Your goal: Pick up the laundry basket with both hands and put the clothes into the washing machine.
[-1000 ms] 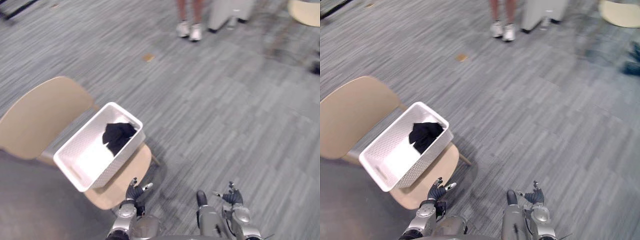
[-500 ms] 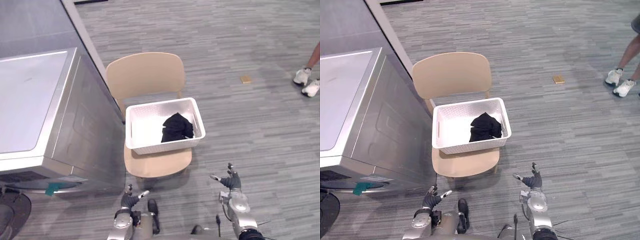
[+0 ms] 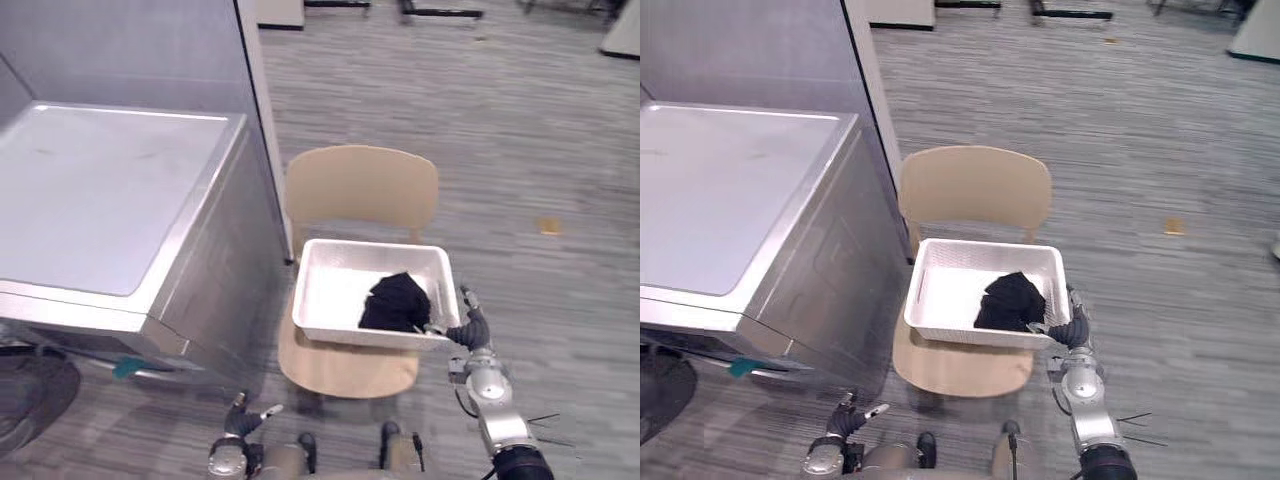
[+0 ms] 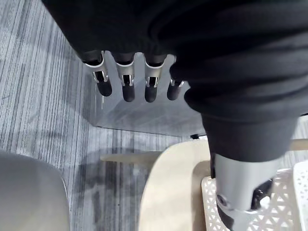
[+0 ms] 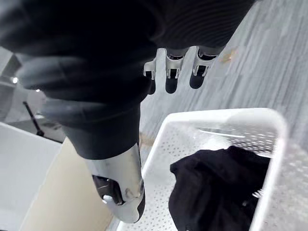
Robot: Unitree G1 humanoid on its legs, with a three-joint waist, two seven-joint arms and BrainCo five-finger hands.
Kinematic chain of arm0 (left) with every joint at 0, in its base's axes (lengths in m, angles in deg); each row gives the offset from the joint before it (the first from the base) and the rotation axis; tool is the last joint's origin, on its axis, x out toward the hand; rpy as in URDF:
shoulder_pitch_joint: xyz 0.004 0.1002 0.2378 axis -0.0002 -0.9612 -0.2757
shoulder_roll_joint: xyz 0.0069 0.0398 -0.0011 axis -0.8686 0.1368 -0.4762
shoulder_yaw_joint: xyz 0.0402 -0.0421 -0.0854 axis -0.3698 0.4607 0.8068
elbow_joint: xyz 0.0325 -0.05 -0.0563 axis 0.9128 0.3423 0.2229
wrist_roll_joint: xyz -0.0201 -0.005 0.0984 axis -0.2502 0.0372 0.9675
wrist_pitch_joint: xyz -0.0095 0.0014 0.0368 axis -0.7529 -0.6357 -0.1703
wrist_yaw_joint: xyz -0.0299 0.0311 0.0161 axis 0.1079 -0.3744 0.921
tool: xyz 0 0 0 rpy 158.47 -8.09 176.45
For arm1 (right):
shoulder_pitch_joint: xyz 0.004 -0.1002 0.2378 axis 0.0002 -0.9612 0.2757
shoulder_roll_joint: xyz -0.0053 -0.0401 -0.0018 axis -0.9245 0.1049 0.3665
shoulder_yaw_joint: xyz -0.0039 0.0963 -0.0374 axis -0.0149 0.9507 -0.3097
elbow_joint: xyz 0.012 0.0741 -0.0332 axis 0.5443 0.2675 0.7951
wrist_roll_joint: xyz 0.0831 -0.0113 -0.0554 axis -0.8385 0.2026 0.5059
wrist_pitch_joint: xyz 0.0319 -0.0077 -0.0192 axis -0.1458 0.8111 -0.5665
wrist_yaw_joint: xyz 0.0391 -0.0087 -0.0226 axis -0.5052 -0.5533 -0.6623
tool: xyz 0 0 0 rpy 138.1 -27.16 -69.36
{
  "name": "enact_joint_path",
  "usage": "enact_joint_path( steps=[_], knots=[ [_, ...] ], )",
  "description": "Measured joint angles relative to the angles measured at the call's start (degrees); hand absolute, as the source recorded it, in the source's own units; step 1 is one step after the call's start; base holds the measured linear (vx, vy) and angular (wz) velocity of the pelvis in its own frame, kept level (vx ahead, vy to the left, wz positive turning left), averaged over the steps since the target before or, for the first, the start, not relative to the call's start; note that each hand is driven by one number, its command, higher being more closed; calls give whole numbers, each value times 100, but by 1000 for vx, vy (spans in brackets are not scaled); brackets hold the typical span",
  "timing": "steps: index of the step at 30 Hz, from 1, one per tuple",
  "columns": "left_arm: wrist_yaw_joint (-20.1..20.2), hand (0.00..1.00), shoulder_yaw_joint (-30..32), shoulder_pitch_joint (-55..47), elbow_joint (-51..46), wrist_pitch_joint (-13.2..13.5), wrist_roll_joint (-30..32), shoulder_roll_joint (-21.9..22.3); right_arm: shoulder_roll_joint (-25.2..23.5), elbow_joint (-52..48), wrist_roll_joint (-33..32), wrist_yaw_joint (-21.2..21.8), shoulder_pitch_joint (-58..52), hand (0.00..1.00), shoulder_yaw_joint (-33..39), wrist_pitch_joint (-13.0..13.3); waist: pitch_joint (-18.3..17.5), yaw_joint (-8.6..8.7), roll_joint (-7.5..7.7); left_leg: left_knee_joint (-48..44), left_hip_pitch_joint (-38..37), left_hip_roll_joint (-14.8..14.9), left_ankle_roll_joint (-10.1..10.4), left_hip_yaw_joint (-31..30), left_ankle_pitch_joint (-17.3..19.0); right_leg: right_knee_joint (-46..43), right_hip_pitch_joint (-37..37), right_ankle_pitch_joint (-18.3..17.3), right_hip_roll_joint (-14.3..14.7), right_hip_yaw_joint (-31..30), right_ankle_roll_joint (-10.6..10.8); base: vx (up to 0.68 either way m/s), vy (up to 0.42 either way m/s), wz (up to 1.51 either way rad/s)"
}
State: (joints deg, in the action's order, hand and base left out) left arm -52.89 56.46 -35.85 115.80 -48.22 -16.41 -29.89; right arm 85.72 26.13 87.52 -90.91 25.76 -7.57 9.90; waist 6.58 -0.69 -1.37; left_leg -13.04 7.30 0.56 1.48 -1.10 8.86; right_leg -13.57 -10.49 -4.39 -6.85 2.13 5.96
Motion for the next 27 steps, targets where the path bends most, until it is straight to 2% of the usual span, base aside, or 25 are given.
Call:
enact_joint_path(
  steps=[3,10,14,16,22,23,24,27],
  knots=[
    [5,0,5,4,3,27,57,-19,260,17,303,46,45,0,-201,0,-12,16,30,307,-99,122,149,-278,-132,296,237,42,101,346,-62,114,-131,40],
    [5,0,-17,82,3,59,176,-76,625,1243,852,148,1105,0,-761,-6,62,-9,-8,515,230,34,190,-674,-512,807,289,334,58,791,-149,8,-28,36],
    [-3,0,-31,335,-1,154,206,-106,749,2138,975,136,2140,0,-993,-14,534,-50,-192,542,710,-41,172,-849,-823,820,-94,587,49,892,-223,-150,28,30],
    [-5,0,-40,528,2,171,205,-110,835,2688,1006,104,2746,0,-1019,-45,766,-161,-291,724,979,-81,164,-885,-1042,888,-391,694,4,888,-210,-233,41,16],
    [-23,0,-142,963,-11,240,103,-116,1322,3933,1403,-233,4239,0,-1251,-364,1349,-261,-592,1477,1392,-43,211,-978,-1547,1093,-991,1050,-31,930,-217,-267,27,12],
    [-35,0,-250,1087,-16,258,65,-122,1473,4094,1414,-262,4447,0,-1272,-408,1419,-330,-631,1669,1458,-40,269,-981,-1591,1186,-1112,1114,-33,905,-184,-213,0,6],
    [-38,0,-311,1165,-56,282,-26,-119,1567,4251,1415,-248,4634,100,-1332,-471,1449,-329,-665,1836,1539,-35,317,-994,-1633,1268,-1226,1216,-35,898,-191,-167,-2,10],
    [-65,0,-508,1298,-105,315,-139,-120,1728,4442,1482,-255,4883,100,-1394,-523,1489,-336,-698,1851,1703,-37,312,-1050,-1800,1374,-1313,1342,-23,923,-182,-108,-8,7]
  ],
)
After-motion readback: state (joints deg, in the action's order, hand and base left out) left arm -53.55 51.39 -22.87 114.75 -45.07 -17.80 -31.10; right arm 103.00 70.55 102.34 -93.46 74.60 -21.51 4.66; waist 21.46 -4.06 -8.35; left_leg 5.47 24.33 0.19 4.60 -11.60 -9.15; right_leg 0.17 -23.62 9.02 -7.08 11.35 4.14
